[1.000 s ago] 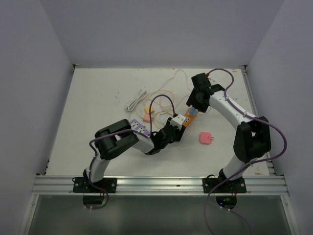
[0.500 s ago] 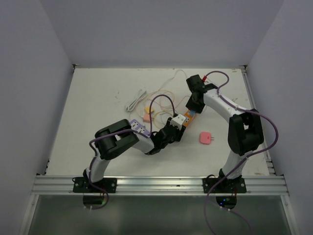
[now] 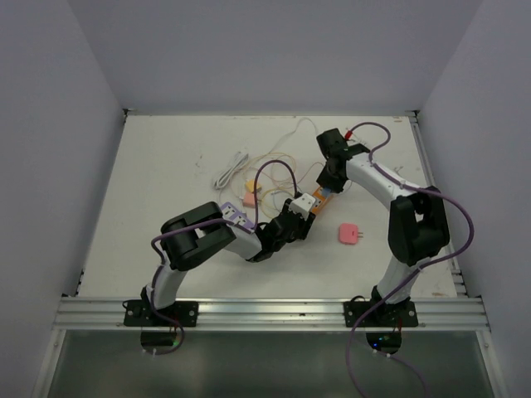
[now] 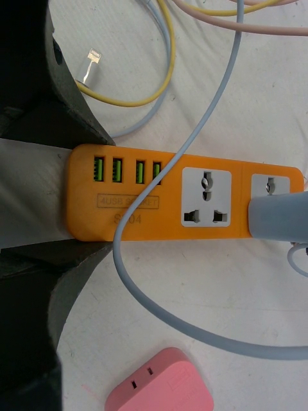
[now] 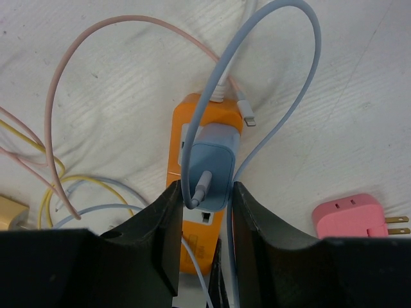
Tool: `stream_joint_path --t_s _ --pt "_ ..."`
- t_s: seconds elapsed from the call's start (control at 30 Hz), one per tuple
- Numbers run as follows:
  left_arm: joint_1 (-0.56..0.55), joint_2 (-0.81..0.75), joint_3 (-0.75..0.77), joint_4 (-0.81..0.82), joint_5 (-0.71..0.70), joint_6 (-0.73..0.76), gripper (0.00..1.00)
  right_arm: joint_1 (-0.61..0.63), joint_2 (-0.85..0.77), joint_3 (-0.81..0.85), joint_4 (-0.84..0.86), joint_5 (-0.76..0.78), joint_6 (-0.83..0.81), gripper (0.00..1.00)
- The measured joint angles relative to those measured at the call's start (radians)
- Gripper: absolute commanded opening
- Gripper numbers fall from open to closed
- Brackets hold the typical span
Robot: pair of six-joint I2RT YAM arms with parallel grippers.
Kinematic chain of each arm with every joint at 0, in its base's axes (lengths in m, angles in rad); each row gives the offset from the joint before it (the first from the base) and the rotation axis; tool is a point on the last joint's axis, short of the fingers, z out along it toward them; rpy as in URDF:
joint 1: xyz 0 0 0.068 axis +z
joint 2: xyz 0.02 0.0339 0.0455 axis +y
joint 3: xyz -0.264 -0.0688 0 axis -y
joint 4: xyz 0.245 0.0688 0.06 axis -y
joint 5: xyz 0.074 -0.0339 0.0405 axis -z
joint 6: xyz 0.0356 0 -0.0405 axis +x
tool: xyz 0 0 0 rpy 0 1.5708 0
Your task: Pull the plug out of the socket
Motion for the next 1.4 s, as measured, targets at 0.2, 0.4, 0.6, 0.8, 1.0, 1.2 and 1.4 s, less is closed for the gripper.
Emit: stream_joint_path --t_s 0.2,0.4,0.6,0.8,1.0,1.2,1.4 --pt "0.0 0.0 0.003 -0.005 0.0 -0.001 0.0 -0.001 -0.016 -0.011 0.006 0.0 0.007 0.0" --pt "0.0 0.002 0.007 -0.007 0.001 -0.003 0.0 -0.001 -0.036 -0.011 0.005 -0.001 0.007 0.0" --pt "0.001 0.003 0.009 -0.01 0.003 -0.003 0.0 -0.001 -0.062 -0.034 0.019 -0.005 0.015 0.0" --pt "0.001 0.003 0.01 -0.012 0.003 -0.003 0.0 -0.001 -0.094 -0.035 0.021 -0.015 0.016 0.0" --pt "0.001 0.003 0.01 -0.012 0.003 -0.003 0.0 -0.001 -0.148 -0.039 0.026 -0.016 0.014 0.0" --pt "0.001 0.003 0.01 -0.011 0.002 -0.003 0.0 -0.001 -0.203 -0.042 0.02 -0.009 -0.006 0.0" --pt "0.001 0.003 0.01 -0.012 -0.005 -0.004 0.0 -0.001 -0.262 -0.058 -0.024 0.038 -0.043 0.0"
